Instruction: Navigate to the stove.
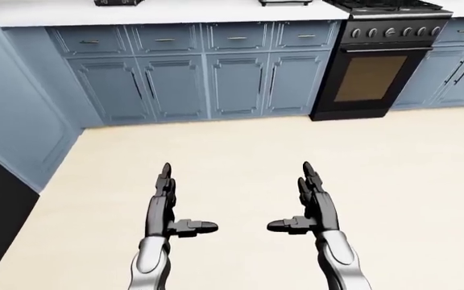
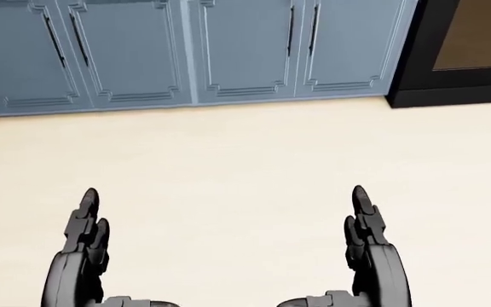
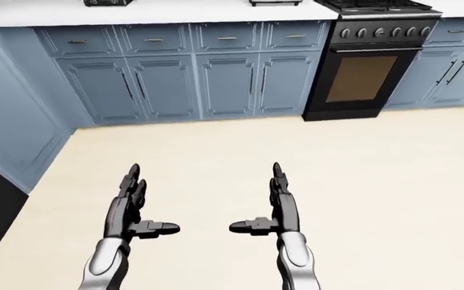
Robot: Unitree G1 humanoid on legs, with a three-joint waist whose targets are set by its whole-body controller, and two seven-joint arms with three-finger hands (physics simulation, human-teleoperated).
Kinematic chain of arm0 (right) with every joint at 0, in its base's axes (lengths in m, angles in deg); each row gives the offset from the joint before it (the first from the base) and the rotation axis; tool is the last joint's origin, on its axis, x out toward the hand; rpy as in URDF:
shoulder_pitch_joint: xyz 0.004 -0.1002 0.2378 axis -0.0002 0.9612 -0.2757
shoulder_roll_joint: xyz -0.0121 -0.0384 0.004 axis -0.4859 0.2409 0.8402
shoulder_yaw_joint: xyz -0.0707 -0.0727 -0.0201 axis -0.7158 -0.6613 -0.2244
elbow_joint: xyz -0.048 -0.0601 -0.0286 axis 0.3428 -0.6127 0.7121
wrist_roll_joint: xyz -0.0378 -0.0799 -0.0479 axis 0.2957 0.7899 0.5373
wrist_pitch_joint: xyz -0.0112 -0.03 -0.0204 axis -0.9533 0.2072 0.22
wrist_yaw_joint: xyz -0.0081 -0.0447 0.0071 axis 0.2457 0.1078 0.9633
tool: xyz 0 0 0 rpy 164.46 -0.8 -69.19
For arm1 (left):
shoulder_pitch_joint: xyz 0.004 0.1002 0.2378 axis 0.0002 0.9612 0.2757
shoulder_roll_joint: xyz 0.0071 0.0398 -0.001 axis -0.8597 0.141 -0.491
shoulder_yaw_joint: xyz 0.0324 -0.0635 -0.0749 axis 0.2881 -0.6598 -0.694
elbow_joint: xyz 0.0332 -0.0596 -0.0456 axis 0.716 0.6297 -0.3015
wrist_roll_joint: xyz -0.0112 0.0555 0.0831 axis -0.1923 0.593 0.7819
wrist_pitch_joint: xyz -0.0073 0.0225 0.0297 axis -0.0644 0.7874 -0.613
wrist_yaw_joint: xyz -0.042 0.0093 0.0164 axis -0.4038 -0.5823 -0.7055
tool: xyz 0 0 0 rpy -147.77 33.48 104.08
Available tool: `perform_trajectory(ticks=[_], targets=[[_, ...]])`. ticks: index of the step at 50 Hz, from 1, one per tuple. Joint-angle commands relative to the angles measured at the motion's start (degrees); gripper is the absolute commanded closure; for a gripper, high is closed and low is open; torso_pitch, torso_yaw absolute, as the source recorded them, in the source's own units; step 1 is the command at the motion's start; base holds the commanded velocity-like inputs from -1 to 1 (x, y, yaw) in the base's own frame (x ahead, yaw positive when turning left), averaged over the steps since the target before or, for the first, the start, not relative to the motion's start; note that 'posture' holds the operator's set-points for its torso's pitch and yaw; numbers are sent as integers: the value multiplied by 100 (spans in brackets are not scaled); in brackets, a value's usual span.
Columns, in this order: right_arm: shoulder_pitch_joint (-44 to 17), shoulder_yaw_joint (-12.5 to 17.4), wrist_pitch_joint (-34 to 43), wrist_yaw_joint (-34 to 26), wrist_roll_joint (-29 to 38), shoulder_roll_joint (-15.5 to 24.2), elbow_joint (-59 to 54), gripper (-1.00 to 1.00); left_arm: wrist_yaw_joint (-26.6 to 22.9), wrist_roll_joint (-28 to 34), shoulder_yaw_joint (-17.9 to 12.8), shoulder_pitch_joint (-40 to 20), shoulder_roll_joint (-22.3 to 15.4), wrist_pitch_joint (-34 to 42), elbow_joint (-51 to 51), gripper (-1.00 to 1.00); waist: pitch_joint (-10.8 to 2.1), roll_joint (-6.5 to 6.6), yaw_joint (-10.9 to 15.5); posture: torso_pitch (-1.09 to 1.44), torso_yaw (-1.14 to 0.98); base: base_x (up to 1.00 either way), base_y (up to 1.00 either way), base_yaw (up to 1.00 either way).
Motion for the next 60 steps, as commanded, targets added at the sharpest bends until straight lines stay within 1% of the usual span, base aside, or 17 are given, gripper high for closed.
perform_trajectory(ticks=[1,5,7,9,21,23,27,32,34,35,45,48,49,53,56,58,60], targets=[[-121,64,-243,18,-3,43,263,-100,-31,-13,67,-122,23,-204,-260,-100,-77,-8,-18,0,0,0,-41,0],[-95,49,-185,22,5,38,350,-100,-31,-13,67,-122,23,-204,-260,-100,-59,-428,-16,0,0,-1,-41,0],[-94,48,-186,21,8,37,351,-100,-31,-13,67,-122,23,-204,-260,-100,-209,-743,-23,0,0,0,-41,0],[-97,49,-198,17,8,38,337,-100,-31,-13,67,-122,23,-204,-260,-100,-41,-596,-86,0,0,0,-40,0],[-129,67,-235,15,-1,39,259,-100,-31,-13,67,-122,23,-204,-260,-100,-3,156,-42,0,0,-1,-40,0],[-126,68,-219,19,-5,39,274,-100,-31,-13,67,-122,23,-204,-260,-100,-13,10,12,0,0,0,-40,0],[-127,75,-206,28,-15,38,280,-100,-31,-13,67,-122,23,-204,-260,-100,-94,74,-30,0,0,0,-41,0],[-137,77,-214,31,-18,41,259,-100,-31,-13,67,-122,23,-204,-260,-100,-32,-326,-15,0,0,-1,-40,0],[-137,73,-221,30,-13,43,258,-100,-31,-13,67,-122,23,-204,-260,-100,-169,-827,-63,0,0,0,-40,0],[-134,71,-221,26,-13,44,261,-100,-31,-13,67,-122,23,-204,-260,-100,-118,-584,-104,0,0,0,-40,0],[-129,62,-244,15,3,43,258,-100,-31,-13,67,-122,23,-204,-260,-100,51,-79,-70,0,0,0,-40,0],[-118,52,-233,17,9,39,280,-100,-31,-13,67,-122,23,-204,-260,-100,-40,282,-46,0,0,0,-41,0],[-125,56,-243,15,7,40,262,-100,-31,-13,67,-122,23,-204,-260,-100,15,24,21,0,0,0,-41,0],[-117,51,-245,16,12,37,272,-100,-31,-13,67,-122,23,-204,-260,-100,-94,94,-13,0,0,0,-41,0],[-122,54,-261,14,11,39,253,-100,-31,-13,67,-122,23,-204,-260,-100,-45,-90,-3,0,0,-1,-40,0],[-116,58,-253,14,6,39,266,-100,-31,-13,67,-122,23,-204,-260,-100,-26,-287,-3,0,0,-1,-40,0],[-111,60,-242,14,3,39,282,-100,-31,-13,67,-122,23,-204,-260,-100,-136,-718,-38,0,0,-1,-40,0]])
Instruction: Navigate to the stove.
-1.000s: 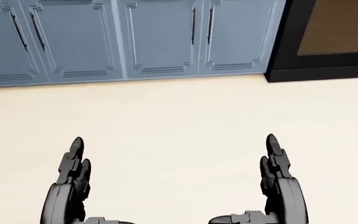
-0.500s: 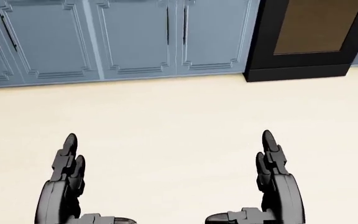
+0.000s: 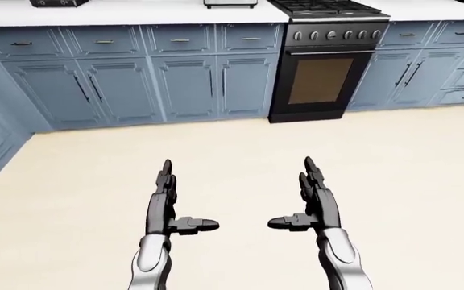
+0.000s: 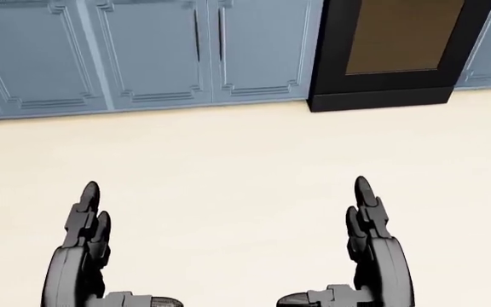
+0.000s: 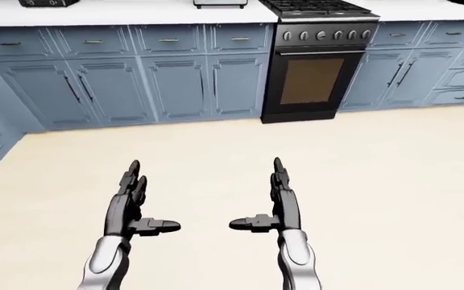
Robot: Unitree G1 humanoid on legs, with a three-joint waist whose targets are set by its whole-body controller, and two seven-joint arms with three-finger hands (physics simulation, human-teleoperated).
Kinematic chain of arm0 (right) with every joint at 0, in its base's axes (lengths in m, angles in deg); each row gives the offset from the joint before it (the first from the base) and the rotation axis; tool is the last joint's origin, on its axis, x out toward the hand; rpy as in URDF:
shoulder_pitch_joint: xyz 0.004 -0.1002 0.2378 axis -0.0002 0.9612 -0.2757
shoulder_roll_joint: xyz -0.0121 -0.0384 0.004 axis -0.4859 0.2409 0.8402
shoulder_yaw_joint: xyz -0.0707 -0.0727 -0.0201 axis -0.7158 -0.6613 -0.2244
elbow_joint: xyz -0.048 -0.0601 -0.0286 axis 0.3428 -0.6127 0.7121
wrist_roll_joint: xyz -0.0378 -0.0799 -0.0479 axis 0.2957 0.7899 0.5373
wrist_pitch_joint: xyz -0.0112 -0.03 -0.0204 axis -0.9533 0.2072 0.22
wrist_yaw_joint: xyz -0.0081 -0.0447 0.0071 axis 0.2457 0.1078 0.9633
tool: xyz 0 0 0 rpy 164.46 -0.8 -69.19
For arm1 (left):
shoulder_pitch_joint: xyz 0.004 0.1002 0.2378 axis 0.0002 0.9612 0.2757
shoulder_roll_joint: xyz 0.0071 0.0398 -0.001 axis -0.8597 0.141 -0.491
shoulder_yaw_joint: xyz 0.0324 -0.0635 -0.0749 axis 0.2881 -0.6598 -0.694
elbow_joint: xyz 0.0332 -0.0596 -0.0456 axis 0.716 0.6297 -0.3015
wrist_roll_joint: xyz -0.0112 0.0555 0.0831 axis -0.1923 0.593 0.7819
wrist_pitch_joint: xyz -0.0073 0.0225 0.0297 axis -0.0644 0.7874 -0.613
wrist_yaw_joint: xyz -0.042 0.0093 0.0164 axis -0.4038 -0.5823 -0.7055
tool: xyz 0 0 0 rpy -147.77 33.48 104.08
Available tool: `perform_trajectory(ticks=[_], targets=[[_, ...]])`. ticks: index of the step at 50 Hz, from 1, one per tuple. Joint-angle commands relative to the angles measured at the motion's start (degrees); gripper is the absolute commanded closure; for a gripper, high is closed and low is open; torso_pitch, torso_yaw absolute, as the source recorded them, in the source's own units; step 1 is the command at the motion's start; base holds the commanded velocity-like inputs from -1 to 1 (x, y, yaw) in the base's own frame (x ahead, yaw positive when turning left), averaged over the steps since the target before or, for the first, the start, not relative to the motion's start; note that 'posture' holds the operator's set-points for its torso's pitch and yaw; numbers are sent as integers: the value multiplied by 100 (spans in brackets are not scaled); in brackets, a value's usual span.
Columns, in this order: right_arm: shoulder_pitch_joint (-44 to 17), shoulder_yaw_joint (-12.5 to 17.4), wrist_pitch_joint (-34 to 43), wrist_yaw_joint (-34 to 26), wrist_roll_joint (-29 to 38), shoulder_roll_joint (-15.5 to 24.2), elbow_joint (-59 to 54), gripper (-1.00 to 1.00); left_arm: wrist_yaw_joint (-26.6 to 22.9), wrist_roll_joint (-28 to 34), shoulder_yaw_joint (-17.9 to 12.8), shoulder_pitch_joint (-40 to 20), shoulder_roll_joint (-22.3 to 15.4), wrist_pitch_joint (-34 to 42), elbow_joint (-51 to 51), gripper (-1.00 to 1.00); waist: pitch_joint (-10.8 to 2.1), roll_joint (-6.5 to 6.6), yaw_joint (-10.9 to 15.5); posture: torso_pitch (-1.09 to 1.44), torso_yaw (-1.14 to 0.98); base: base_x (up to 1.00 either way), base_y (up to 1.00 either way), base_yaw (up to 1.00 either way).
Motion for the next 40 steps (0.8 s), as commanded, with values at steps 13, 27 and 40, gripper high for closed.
perform_trajectory(ticks=[13,27,40], targets=[[-75,58,-99,33,-21,20,172,-100,-23,-10,45,-75,4,-142,-182,-100,76,562,-6,0,0,-1,-40,0],[-86,50,-134,21,-5,21,140,-100,-23,-10,45,-75,4,-142,-182,-100,-19,147,21,0,0,0,-41,0],[-95,70,-109,35,-32,20,134,-100,-23,-10,45,-75,4,-142,-182,-100,108,667,-22,0,0,0,-41,0]])
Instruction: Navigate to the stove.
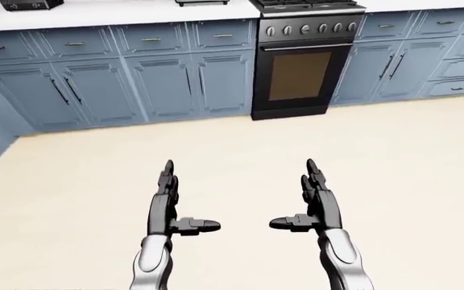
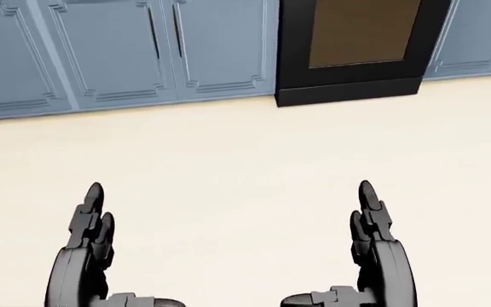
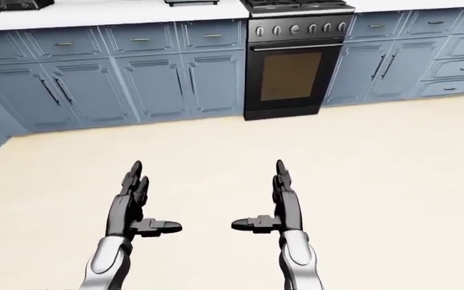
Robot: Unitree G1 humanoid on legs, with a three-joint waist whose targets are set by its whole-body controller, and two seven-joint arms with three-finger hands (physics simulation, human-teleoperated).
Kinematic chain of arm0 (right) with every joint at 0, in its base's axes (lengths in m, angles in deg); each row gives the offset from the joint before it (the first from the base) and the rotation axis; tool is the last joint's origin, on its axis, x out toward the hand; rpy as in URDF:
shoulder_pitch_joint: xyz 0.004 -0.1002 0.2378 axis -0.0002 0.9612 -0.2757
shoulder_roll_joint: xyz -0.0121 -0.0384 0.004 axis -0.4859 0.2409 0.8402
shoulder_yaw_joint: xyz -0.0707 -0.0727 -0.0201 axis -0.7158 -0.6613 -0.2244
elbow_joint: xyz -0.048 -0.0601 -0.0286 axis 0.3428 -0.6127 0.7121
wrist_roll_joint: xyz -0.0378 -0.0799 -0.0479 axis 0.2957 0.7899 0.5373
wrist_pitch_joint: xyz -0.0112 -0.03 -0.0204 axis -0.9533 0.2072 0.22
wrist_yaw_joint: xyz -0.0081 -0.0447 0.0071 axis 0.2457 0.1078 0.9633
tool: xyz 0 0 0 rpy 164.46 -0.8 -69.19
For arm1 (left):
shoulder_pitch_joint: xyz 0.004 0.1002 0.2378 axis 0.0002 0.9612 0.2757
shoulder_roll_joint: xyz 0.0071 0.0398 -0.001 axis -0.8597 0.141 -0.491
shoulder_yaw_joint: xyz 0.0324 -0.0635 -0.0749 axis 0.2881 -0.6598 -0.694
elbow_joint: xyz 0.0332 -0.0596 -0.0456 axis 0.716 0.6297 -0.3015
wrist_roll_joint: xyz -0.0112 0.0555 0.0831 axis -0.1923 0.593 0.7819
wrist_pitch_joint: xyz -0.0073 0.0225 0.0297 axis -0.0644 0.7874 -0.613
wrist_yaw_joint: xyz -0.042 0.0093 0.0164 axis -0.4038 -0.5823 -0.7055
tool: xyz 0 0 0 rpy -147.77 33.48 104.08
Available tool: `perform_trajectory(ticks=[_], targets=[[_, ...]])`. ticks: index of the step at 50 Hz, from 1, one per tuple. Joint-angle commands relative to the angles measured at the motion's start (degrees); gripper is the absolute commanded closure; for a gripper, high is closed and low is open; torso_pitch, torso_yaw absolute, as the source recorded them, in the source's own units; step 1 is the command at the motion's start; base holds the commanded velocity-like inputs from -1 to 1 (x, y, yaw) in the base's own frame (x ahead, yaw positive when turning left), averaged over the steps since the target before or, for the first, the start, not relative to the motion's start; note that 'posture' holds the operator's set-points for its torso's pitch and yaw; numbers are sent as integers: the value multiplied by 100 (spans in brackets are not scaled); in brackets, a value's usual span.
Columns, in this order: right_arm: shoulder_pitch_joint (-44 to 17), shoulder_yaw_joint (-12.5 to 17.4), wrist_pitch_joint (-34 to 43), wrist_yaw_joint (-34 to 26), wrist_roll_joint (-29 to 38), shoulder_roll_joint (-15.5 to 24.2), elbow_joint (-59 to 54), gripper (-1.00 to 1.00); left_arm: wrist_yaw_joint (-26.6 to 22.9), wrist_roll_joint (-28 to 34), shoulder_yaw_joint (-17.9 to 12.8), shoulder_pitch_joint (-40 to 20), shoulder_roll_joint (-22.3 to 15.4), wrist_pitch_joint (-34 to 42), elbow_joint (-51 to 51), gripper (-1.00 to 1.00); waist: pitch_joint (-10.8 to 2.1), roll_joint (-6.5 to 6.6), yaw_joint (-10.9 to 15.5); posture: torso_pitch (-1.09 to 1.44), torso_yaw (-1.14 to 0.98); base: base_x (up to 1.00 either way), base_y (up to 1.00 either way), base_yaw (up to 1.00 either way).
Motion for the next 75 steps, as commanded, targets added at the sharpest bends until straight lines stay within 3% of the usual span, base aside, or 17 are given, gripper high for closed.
perform_trajectory(ticks=[1,3,8,12,14,29,30,33,37,39,41,55,64,66,68,69,75], targets=[[-103,8,-167,-2,-17,3,205,-100,-1,-10,0,-89,-18,-154,-194,-100,-109,81,5,0,0,-2,-40,0],[-96,8,-144,3,-24,2,232,-100,-1,-10,0,-89,-18,-154,-194,-100,-107,-65,88,0,0,0,-41,0],[-106,10,-182,-1,-19,10,195,-100,-1,-10,0,-89,-18,-154,-194,-100,-222,-41,34,0,0,0,-40,0],[-66,-6,-135,6,-12,3,285,-100,-1,-10,0,-89,-18,-154,-194,-100,-173,-404,49,0,0,0,-40,0],[-64,-4,-135,3,-16,2,282,-100,-1,-10,0,-89,-18,-154,-194,-100,-299,-883,3,0,0,-1,-41,0],[-65,-11,-134,-3,1,5,285,-100,-1,-10,0,-89,-18,-154,-194,-100,-125,128,12,0,0,0,-41,0],[-74,-10,-143,-7,2,7,270,-100,-1,-10,0,-89,-18,-154,-194,-100,-129,-78,80,0,0,-1,-41,0],[-82,-8,-150,-9,5,9,257,-100,-1,-10,0,-89,-18,-154,-194,-100,-209,26,41,0,0,0,-41,0],[-98,-4,-189,-16,9,11,208,-100,-1,-10,0,-89,-18,-154,-194,-100,-172,-189,48,0,0,0,-40,0],[-85,-8,-182,-16,11,9,227,-100,-1,-10,0,-89,-18,-154,-194,-100,-172,-401,45,0,0,-1,-41,0],[-68,-14,-156,-12,12,4,268,-100,-1,-10,0,-89,-18,-154,-194,-100,-298,-895,-1,0,0,0,-41,0],[-93,3,-119,12,-8,1,246,-100,-1,-10,0,-89,-18,-154,-194,-100,-123,97,15,0,0,0,-41,0],[-86,-6,-118,10,4,6,256,-100,-1,-10,0,-89,-18,-154,-194,-100,-165,-217,50,0,0,0,-40,0],[-70,-15,-100,8,11,5,294,-100,-1,-10,0,-89,-18,-154,-194,-100,-168,-434,48,0,0,0,-41,0],[-97,-1,-124,6,9,9,225,-100,-1,-10,0,-89,-18,-154,-194,-100,-308,-963,-12,0,0,0,-40,0],[-94,-2,-121,4,8,9,232,-100,-1,-10,0,-89,-18,-154,-194,-100,-225,-659,-46,0,0,0,-41,0],[-82,-11,-125,3,17,4,253,-100,-1,-10,0,-89,-18,-154,-194,-100,-149,-410,-44,0,0,0,-40,0]])
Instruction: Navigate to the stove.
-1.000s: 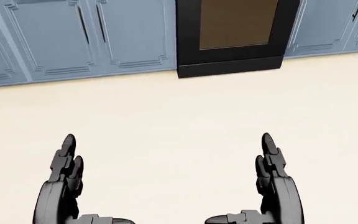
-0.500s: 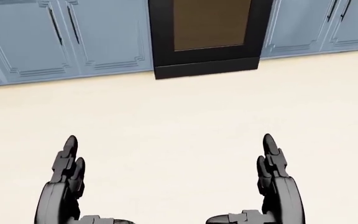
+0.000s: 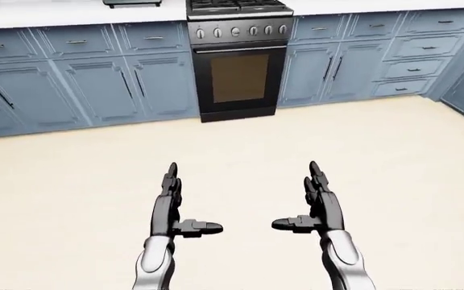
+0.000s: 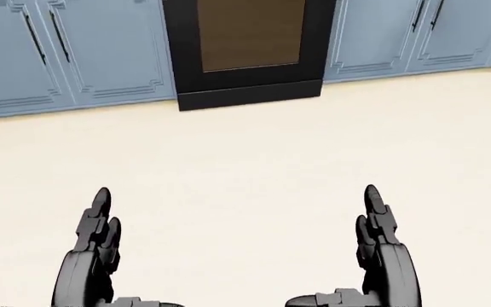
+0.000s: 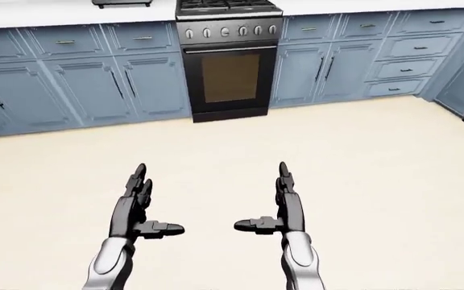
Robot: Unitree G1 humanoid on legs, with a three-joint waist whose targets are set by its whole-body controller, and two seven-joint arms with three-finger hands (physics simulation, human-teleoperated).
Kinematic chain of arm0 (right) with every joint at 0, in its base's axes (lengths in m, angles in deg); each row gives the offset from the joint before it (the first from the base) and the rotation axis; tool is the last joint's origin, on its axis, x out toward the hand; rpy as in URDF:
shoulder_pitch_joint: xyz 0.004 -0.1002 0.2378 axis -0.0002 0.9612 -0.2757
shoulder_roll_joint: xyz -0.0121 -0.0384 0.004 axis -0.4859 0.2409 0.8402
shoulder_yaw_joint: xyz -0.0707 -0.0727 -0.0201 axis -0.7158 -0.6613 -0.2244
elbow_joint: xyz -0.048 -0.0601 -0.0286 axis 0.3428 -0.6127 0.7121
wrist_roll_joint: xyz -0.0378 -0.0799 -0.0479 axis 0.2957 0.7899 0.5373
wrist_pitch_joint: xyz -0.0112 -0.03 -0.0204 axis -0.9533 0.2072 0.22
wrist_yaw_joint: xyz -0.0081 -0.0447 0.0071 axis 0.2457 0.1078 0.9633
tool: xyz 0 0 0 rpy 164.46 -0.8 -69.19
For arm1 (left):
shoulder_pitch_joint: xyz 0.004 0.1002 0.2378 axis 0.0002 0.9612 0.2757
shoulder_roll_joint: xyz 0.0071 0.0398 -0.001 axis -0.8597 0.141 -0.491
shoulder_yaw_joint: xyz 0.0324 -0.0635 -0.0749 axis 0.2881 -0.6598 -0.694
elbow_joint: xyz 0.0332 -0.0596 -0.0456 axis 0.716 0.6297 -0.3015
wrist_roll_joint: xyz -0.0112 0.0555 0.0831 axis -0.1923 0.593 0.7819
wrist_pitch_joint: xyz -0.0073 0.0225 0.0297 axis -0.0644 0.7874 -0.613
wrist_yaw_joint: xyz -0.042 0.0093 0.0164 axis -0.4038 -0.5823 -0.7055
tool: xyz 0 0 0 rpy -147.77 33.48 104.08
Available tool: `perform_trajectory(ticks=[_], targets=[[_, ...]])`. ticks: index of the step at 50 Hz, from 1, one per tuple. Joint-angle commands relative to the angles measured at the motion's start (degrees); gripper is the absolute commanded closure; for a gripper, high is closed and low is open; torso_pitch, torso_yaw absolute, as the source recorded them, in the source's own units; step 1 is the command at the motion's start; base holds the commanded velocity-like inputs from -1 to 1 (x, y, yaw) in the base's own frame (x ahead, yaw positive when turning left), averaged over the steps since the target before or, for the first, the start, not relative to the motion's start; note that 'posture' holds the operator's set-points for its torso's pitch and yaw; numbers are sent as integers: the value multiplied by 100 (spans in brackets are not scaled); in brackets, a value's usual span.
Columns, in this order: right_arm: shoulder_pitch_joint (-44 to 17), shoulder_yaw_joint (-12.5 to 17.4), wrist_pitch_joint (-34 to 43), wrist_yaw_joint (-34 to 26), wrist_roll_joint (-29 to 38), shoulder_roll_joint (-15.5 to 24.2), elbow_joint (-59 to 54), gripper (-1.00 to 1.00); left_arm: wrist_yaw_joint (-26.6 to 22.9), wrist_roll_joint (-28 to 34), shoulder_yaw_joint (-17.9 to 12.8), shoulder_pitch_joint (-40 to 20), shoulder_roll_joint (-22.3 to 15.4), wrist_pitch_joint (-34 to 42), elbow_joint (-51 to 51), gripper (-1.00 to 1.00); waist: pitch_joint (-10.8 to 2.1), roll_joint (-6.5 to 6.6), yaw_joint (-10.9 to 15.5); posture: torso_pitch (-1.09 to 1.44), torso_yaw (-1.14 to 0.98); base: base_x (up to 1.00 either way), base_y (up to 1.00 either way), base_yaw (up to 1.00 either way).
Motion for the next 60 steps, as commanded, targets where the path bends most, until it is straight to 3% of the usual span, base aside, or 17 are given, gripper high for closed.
perform_trajectory(ticks=[1,6,8,9,13,16,19,20,32,35,36,40,44,46,48,49,60], targets=[[-119,-81,-182,-48,-9,-20,280,-100,42,-8,-73,-106,-38,-207,-275,-100,-66,10,30,0,0,0,-41,0],[-117,-83,-188,-57,-6,-17,283,-100,42,-8,-73,-106,-38,-207,-275,-100,-34,303,58,0,0,0,-40,0],[-117,-85,-198,-59,-3,-18,277,-100,42,-8,-73,-106,-38,-207,-275,-100,-134,579,78,0,0,0,-41,0],[-115,-85,-190,-59,-3,-18,286,-100,42,-8,-73,-106,-38,-207,-275,-100,-48,300,154,0,0,0,-41,0],[-126,-84,-208,-60,-1,-20,253,-100,42,-8,-73,-106,-38,-207,-275,-100,-173,392,100,0,0,0,-41,0],[-118,-84,-184,-54,-5,-24,282,-100,42,-8,-73,-106,-38,-207,-275,-100,-114,192,115,0,0,0,-40,0],[-132,-70,-199,-56,-16,-19,249,-100,42,-8,-73,-106,-38,-207,-275,-100,-133,-175,108,0,0,0,-41,0],[-134,-70,-196,-54,-15,-19,250,-100,42,-8,-73,-106,-38,-207,-275,-100,-224,-462,79,0,0,0,-41,0],[-127,-72,-190,-44,-17,-19,268,-100,42,-8,-73,-106,-38,-207,-275,-100,-41,198,69,0,0,0,-41,0],[-121,-79,-183,-42,-12,-21,284,-100,42,-8,-73,-106,-38,-207,-275,-100,-100,506,86,0,0,0,-40,0],[-132,-73,-203,-46,-14,-18,254,-100,42,-8,-73,-106,-38,-207,-275,-100,-95,359,132,0,0,0,-40,0],[-133,-74,-222,-53,-12,-15,242,-100,42,-8,-73,-106,-38,-207,-275,-100,-165,383,100,0,0,0,-41,0],[-125,-78,-202,-56,-9,-15,275,-100,42,-8,-73,-106,-38,-207,-275,-100,-108,148,112,0,0,0,-40,0],[-108,-80,-240,-53,4,-17,308,-100,42,-8,-73,-106,-38,-207,-275,-100,-119,-77,107,0,0,0,-40,0],[-126,-73,-270,-59,1,-16,256,-100,42,-8,-73,-106,-38,-207,-275,-100,-254,-590,46,0,0,0,-41,0],[-118,-78,-261,-58,3,-18,275,-100,42,-8,-73,-106,-38,-207,-275,-100,-167,-269,10,0,0,0,-40,0],[-110,-64,-257,-44,-26,-26,326,-100,42,-8,-73,-106,-38,-207,-275,-100,-88,-249,-97,0,0,0,-8,0]])
